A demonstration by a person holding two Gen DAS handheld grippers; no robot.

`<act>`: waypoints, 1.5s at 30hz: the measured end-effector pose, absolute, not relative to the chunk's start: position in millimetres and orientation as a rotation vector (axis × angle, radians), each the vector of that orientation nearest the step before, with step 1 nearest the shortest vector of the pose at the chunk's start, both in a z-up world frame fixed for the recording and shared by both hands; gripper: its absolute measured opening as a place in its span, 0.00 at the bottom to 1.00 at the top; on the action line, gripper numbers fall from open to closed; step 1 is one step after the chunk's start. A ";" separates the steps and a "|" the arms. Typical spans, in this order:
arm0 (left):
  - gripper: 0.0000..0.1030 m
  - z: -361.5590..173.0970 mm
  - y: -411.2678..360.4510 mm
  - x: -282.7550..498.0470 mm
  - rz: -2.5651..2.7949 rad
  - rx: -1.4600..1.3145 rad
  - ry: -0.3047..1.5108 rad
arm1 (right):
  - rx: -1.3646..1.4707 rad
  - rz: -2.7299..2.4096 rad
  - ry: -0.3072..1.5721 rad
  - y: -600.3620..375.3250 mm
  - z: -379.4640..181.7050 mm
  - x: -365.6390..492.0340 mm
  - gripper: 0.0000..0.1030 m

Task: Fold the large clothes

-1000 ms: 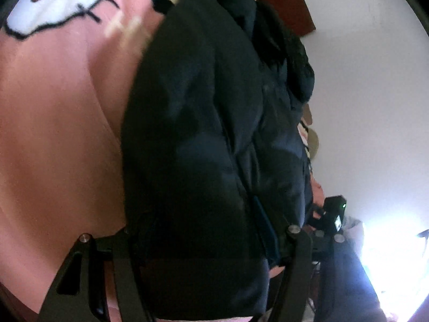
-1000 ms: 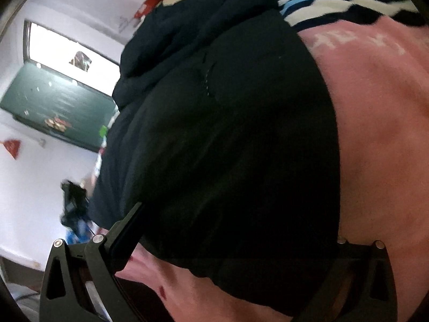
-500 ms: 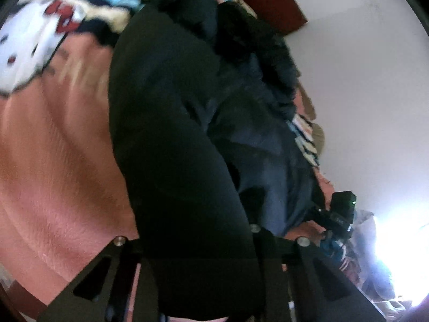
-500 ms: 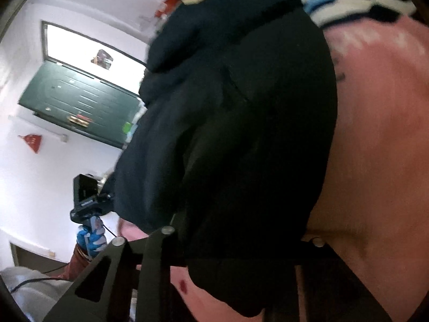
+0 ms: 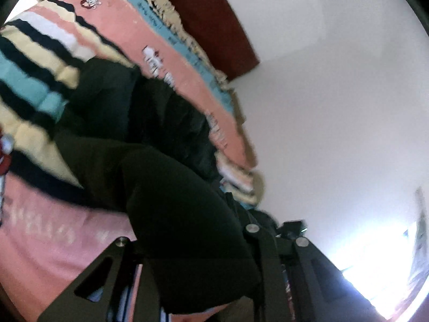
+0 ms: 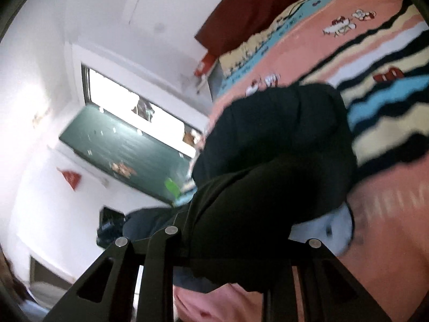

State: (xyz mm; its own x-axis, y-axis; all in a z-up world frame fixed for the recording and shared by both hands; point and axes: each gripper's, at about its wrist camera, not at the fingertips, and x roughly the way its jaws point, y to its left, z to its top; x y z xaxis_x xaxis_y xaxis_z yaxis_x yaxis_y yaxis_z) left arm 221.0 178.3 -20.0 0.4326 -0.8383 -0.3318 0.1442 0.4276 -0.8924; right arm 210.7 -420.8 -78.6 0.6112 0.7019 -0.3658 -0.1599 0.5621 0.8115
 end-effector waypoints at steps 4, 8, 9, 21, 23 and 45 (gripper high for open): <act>0.15 -7.3 181.4 275.4 -0.713 -1.029 0.860 | 0.868 0.549 0.695 -440.6 -59.9 260.6 0.24; 0.16 2.8 178.3 332.2 -0.652 -1.055 0.834 | 0.887 0.491 0.675 -443.7 -48.5 321.4 0.25; 0.16 3.7 177.4 345.7 -0.639 -1.052 0.833 | 0.887 0.468 0.671 -443.1 -46.8 339.0 0.26; 0.21 -91.7 144.6 510.7 -0.343 -0.932 1.083 | 0.800 0.082 0.844 -434.6 -122.5 497.7 0.35; 0.21 -119.5 138.2 524.5 -0.347 -0.968 1.118 | 0.817 0.075 0.890 -434.9 -146.4 514.4 0.36; 0.57 -55.4 191.1 481.1 -0.415 -1.169 0.822 | 0.713 0.111 0.733 -459.5 -59.3 452.9 0.94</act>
